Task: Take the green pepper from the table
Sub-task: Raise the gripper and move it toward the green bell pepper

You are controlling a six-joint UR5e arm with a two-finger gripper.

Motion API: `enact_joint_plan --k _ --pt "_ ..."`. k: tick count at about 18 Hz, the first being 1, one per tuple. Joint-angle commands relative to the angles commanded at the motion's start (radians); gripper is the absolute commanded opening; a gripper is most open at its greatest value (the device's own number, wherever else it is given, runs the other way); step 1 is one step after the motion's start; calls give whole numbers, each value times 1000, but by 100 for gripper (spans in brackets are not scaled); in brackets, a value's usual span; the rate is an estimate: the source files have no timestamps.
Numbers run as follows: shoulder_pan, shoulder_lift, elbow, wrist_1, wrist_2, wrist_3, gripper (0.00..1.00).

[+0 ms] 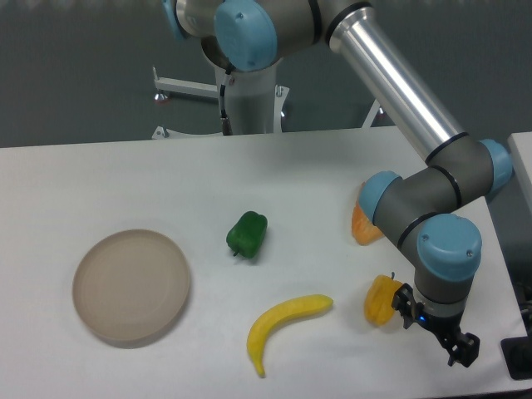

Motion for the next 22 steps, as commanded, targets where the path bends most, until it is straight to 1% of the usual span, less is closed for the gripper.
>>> enact_joint_plan --k 4,6,10,11,12,14,17,19,22 --pt "0 12 -17 -3 -6 0 100" --pt "0 31 -38 -12 -3 -2 100" --pt "0 89 -66 -95 -3 -9 100" --pt "0 109 -83 -116 -2 -8 100" --pt "2 133 -112 -132 -2 -8 100" --pt "14 188 -181 -135 -2 -6 100" --pt "25 280 -312 -147 -3 -6 100" --pt "25 330 -397 -147 5 -9 100" --pt "52 383 -474 -152 -6 -11 100"
